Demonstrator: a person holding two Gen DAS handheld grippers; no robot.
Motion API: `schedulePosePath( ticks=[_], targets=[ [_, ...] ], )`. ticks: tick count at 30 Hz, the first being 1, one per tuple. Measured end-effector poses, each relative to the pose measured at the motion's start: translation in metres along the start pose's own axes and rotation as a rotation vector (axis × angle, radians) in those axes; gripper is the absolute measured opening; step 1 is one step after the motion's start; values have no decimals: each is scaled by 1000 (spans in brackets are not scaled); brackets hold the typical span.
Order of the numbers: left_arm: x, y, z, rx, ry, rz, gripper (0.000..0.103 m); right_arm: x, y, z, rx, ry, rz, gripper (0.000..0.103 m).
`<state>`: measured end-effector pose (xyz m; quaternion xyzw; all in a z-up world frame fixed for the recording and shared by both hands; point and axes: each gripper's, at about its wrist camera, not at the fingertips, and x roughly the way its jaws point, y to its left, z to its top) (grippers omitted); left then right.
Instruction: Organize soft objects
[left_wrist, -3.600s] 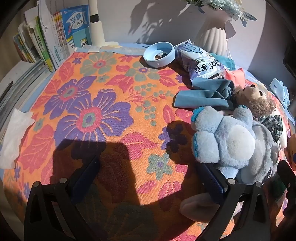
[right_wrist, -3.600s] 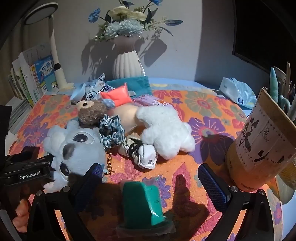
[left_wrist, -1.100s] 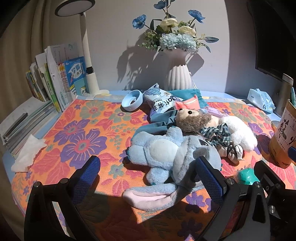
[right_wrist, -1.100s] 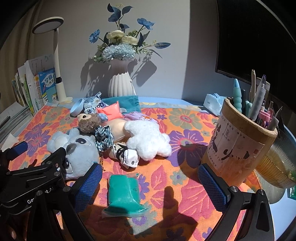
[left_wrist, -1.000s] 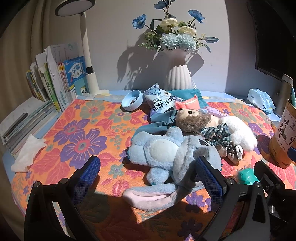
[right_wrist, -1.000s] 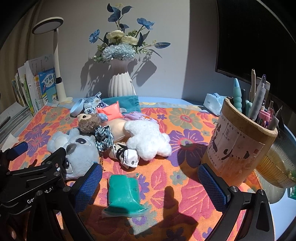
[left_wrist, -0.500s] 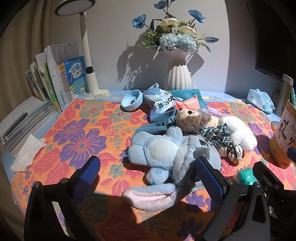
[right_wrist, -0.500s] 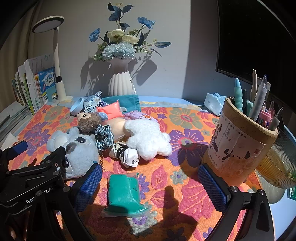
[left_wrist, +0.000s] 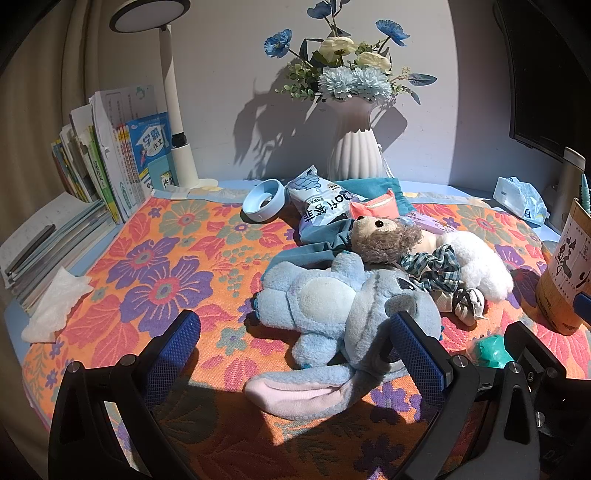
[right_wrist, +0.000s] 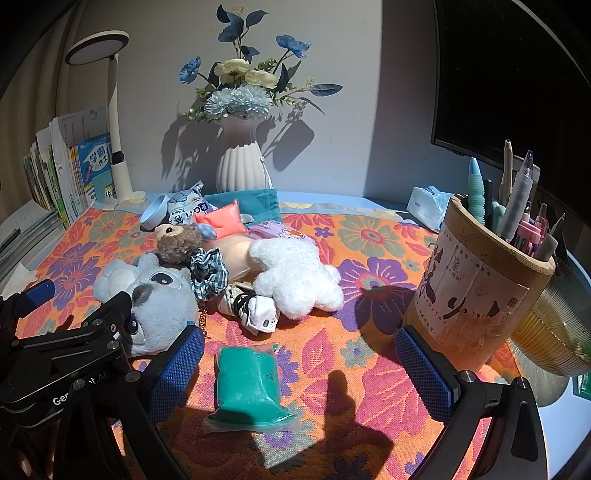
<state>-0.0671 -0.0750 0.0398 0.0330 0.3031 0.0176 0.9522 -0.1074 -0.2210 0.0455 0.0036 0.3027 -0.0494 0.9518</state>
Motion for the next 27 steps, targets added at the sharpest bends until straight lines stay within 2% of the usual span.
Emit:
schedulePosePath(
  ticks=[17, 19, 23, 27],
  targets=[
    [0, 0, 1, -4, 0, -5, 102, 0, 1, 0, 1, -1, -1, 103],
    [0, 3, 2, -18, 11, -29, 102, -1, 0, 0, 3, -3, 0, 103],
    [-7, 28, 0, -75, 40, -155, 102, -3, -9, 0, 29, 5, 32, 103],
    [-14, 48, -5, -63, 53, -217, 102, -7, -16, -5, 43, 27, 59, 103]
  ],
)
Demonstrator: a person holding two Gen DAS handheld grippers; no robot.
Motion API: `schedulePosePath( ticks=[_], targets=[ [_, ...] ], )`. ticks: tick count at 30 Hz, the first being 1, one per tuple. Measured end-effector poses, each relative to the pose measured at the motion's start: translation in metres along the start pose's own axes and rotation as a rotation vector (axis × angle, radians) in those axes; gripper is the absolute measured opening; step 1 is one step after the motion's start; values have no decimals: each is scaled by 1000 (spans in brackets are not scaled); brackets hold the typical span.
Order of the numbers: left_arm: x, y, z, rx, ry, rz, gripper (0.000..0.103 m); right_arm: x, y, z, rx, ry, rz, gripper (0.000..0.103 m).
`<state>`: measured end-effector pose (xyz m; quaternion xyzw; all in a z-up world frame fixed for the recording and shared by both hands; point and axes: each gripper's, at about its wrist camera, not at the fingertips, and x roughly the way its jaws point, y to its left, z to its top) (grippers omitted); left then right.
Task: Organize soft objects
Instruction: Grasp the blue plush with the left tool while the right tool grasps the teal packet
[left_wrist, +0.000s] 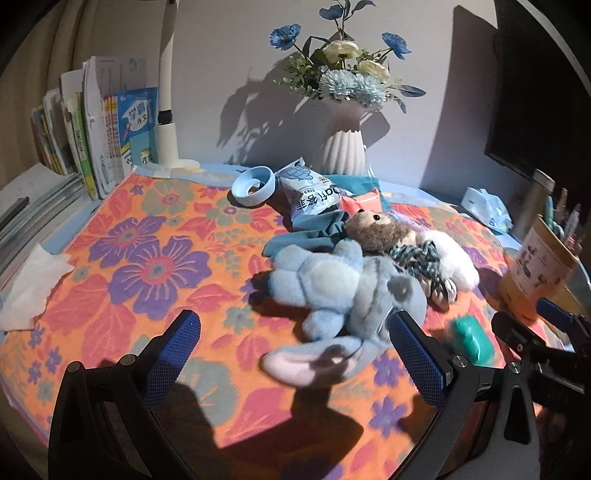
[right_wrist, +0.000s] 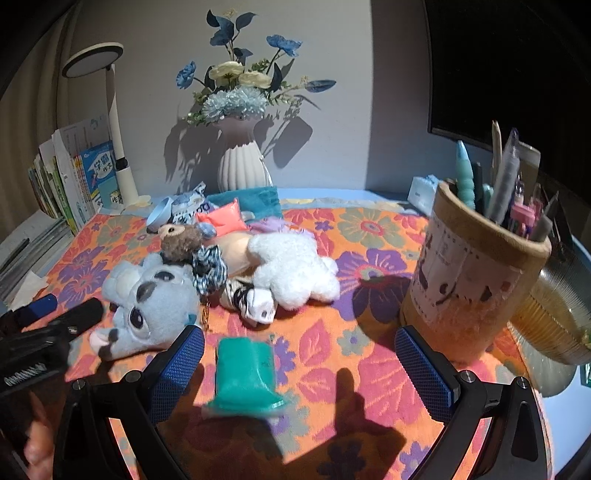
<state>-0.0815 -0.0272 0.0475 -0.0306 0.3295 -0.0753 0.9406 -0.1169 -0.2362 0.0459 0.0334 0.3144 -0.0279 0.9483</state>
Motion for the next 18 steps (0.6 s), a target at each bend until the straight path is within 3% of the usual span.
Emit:
schedulePosePath(
  ticks=[5, 11, 18],
  targets=[
    [-3, 10, 9, -40, 47, -126, 101, 3, 0, -4, 11, 63, 60, 97],
    [14, -19, 16, -43, 140, -196, 101, 15, 4, -5, 21, 148, 86, 84],
    [51, -29, 16, -152, 230, -191, 101, 25, 5, -12, 19, 193, 113, 83]
  ],
)
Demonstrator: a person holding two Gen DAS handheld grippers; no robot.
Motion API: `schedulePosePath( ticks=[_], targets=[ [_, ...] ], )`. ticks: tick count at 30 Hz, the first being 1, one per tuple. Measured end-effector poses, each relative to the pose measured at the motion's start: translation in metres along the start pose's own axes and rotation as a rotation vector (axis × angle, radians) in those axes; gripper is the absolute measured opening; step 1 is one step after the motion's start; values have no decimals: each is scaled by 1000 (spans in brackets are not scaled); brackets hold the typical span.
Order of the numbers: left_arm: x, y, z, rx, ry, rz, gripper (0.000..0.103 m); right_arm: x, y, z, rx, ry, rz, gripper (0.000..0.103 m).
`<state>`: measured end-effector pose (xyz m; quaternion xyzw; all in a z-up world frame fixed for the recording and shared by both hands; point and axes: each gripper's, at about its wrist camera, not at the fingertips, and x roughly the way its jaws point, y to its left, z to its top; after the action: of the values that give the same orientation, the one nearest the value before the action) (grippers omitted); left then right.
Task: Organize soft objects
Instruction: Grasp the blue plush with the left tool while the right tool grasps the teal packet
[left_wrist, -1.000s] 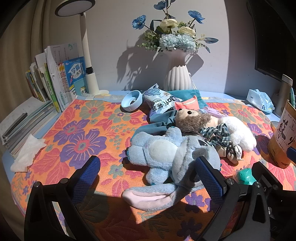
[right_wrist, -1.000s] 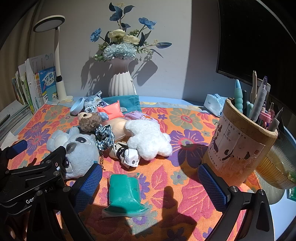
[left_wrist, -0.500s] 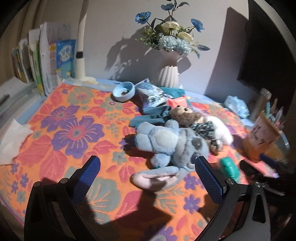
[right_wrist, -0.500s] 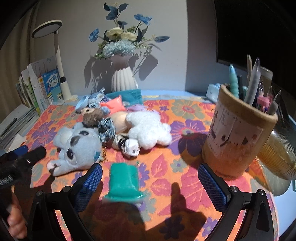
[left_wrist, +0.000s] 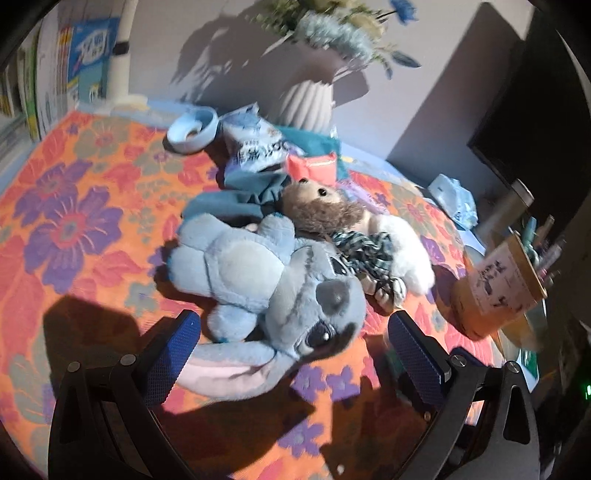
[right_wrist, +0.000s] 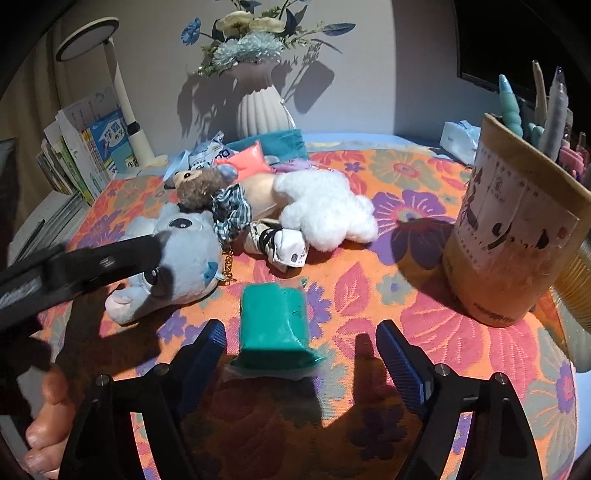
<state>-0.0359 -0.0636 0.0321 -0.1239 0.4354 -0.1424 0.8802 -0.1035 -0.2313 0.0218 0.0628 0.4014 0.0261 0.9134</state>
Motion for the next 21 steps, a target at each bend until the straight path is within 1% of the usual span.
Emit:
schedulePosePath(
  ticks=[4, 5, 6, 7, 9, 10, 11, 15, 21],
  targets=[
    [15, -1, 2, -24, 10, 43, 101, 8, -1, -1, 6, 25, 7, 83],
    [19, -1, 3, -24, 13, 56, 99, 11, -1, 0, 7, 33, 8, 83],
    [23, -2, 3, -23, 16, 70, 98, 13, 1, 1, 6, 39, 7, 81],
    [26, -2, 3, -25, 20, 64, 97, 15, 2, 1, 2, 44, 5, 80],
    [27, -3, 3, -29, 17, 62, 95, 18, 6, 3, -11, 56, -4, 72],
    [26, -4, 3, -23, 12, 64, 93, 19, 8, 3, -21, 57, -14, 70],
    [25, -6, 3, -14, 7, 62, 89, 20, 10, 4, -27, 57, -21, 66],
    [23, -10, 1, 7, -5, 56, 81, 22, 14, 5, -49, 56, -46, 49],
    [15, -13, -3, 44, -32, 51, 74, 18, 13, 5, -41, 37, -46, 44]
  ],
)
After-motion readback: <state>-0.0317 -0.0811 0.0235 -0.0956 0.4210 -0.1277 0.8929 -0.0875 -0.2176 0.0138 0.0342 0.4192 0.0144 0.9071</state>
